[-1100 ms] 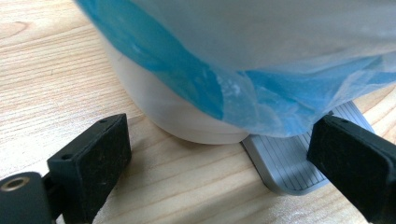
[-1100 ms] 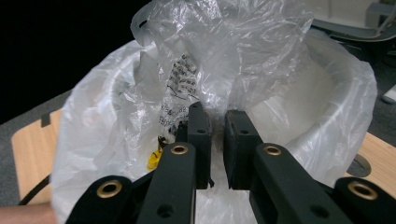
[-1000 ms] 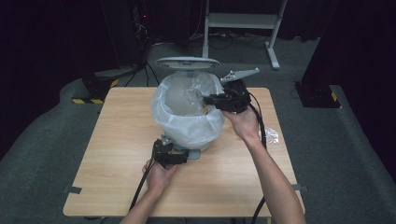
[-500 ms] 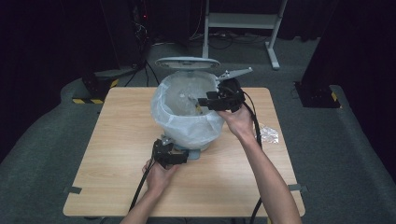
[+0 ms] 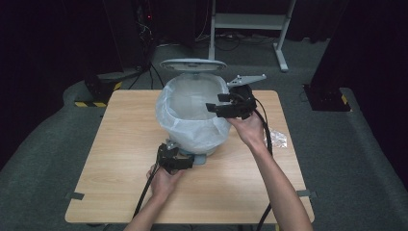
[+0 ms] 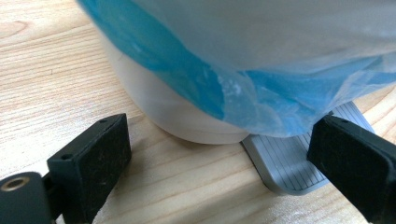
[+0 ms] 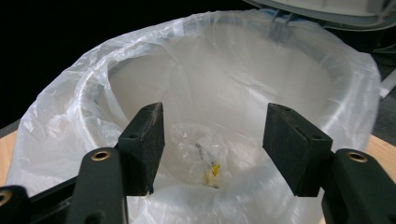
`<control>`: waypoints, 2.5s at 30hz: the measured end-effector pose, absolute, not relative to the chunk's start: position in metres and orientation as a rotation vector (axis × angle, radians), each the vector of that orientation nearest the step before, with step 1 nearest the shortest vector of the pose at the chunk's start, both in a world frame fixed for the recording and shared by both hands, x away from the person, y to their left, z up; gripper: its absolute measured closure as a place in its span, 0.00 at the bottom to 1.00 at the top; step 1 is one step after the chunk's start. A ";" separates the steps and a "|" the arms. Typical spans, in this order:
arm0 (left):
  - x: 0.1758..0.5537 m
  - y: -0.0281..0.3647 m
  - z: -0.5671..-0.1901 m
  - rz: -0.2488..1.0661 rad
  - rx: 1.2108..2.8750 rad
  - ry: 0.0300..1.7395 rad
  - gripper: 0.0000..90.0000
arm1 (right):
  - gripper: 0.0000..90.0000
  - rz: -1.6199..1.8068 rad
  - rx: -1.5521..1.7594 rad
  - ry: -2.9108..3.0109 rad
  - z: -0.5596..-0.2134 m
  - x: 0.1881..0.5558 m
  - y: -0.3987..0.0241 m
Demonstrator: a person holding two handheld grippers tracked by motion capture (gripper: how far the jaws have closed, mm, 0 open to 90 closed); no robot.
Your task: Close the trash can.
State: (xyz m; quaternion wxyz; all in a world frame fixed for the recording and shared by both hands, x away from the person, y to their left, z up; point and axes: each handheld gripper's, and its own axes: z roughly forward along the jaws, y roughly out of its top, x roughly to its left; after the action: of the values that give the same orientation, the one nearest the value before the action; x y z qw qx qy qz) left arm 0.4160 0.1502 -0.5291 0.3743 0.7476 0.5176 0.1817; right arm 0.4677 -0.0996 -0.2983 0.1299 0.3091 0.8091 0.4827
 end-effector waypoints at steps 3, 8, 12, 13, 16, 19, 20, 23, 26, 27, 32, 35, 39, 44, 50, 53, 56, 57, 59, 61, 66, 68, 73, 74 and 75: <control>0.416 0.150 -0.529 0.465 1.915 1.325 0.07 | 0.41 1.415 0.909 2.333 -0.298 0.465 -0.106; 0.416 0.149 -0.530 0.465 1.899 1.330 0.07 | 0.36 1.421 0.937 2.282 -0.297 0.460 -0.114; 0.416 0.149 -0.530 0.465 1.898 1.331 0.07 | 0.35 1.428 0.941 2.263 -0.297 0.456 -0.121; 0.416 0.149 -0.530 0.464 1.899 1.331 0.07 | 0.35 1.431 0.943 2.257 -0.298 0.456 -0.123; 0.416 0.149 -0.530 0.465 1.900 1.330 0.07 | 0.34 1.435 0.956 2.241 -0.299 0.453 -0.131; 0.416 0.149 -0.530 0.464 1.900 1.330 0.07 | 0.33 1.434 0.972 2.223 -0.301 0.451 -0.138; 0.416 0.149 -0.530 0.464 1.899 1.331 0.07 | 0.33 1.436 0.973 2.215 -0.302 0.451 -0.140; 0.416 0.150 -0.529 0.466 1.919 1.324 0.07 | 0.32 1.436 0.991 2.194 -0.305 0.448 -0.149; 0.416 0.150 -0.529 0.467 1.918 1.324 0.07 | 0.32 1.436 1.005 2.183 -0.308 0.446 -0.155; 0.416 0.150 -0.529 0.466 1.917 1.324 0.07 | 0.32 1.438 1.009 2.180 -0.310 0.445 -0.156; 0.416 0.150 -0.529 0.467 1.918 1.324 0.07 | 0.32 1.443 1.032 2.168 -0.318 0.441 -0.165; 0.416 0.150 -0.529 0.466 1.918 1.324 0.07 | 0.32 1.444 1.043 2.162 -0.322 0.440 -0.169; 0.416 0.150 -0.529 0.466 1.917 1.324 0.07 | 0.32 1.442 1.060 2.157 -0.328 0.440 -0.173; 0.416 0.150 -0.529 0.466 1.917 1.324 0.07 | 0.31 1.414 1.082 2.166 -0.340 0.437 -0.179; 0.416 0.150 -0.529 0.467 1.917 1.324 0.07 | 0.32 1.402 1.121 2.157 -0.355 0.436 -0.188; 0.416 0.150 -0.529 0.466 1.917 1.325 0.07 | 0.32 1.400 1.149 2.155 -0.363 0.435 -0.193; 0.416 0.150 -0.529 0.466 1.917 1.324 0.07 | 0.32 1.398 1.168 2.147 -0.371 0.434 -0.197; 0.416 0.150 -0.529 0.466 1.917 1.324 0.07 | 0.32 1.395 1.178 2.146 -0.373 0.434 -0.199; 0.416 0.150 -0.529 0.466 1.917 1.324 0.07 | 0.32 1.384 1.189 2.146 -0.378 0.434 -0.201; 0.416 0.150 -0.529 0.467 1.917 1.324 0.07 | 0.32 1.370 1.205 2.136 -0.384 0.434 -0.206; 0.416 0.150 -0.529 0.466 1.917 1.325 0.07 | 0.32 1.310 1.217 2.125 -0.392 0.434 -0.209; 0.416 0.150 -0.529 0.466 1.917 1.324 0.07 | 0.32 1.282 1.226 2.119 -0.397 0.435 -0.210; 0.416 0.150 -0.529 0.466 1.917 1.324 0.07 | 0.32 1.247 1.263 2.114 -0.409 0.440 -0.216; 0.416 0.150 -0.529 0.466 1.917 1.324 0.07 | 0.32 1.244 1.272 2.114 -0.412 0.440 -0.217; 0.416 0.150 -0.529 0.466 1.917 1.325 0.07 | 0.32 1.238 1.274 2.114 -0.414 0.441 -0.218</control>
State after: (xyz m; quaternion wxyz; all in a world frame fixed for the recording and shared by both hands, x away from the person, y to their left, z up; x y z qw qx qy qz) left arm 0.4159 0.1503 -0.5293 0.3735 0.7483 0.5172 0.1820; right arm 0.4414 -0.2181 -0.4139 0.1891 0.4530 0.7518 0.4402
